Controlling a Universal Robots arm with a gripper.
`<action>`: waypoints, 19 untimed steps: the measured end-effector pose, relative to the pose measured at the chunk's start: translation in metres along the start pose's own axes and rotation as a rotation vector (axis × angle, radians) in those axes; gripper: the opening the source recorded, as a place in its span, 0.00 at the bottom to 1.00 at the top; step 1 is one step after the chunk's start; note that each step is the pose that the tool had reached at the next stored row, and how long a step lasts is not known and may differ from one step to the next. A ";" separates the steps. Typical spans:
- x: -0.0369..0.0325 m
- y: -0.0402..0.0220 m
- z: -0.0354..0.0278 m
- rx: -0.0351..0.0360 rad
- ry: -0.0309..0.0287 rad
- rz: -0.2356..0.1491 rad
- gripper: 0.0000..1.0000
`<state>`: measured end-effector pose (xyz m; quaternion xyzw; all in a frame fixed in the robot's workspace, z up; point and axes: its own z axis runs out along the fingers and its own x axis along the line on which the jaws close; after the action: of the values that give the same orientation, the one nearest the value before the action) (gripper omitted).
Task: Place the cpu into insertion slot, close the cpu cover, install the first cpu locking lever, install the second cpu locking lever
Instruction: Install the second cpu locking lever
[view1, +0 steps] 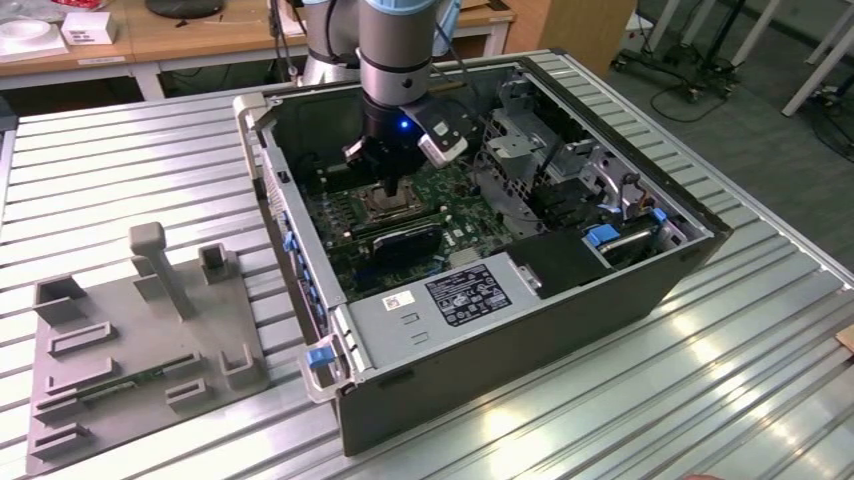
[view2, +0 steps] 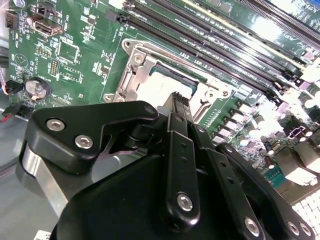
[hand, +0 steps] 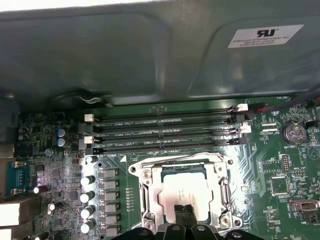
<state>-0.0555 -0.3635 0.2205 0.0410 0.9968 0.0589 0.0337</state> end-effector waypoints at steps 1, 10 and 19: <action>-0.0001 0.0009 0.0001 0.0019 -0.0001 0.000 0.10; -0.0014 0.0031 -0.0033 0.0042 0.0000 0.000 0.10; -0.0017 0.0032 -0.0040 0.0047 0.0000 0.000 0.10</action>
<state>-0.0539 -0.3610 0.2249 0.0409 0.9970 0.0566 0.0337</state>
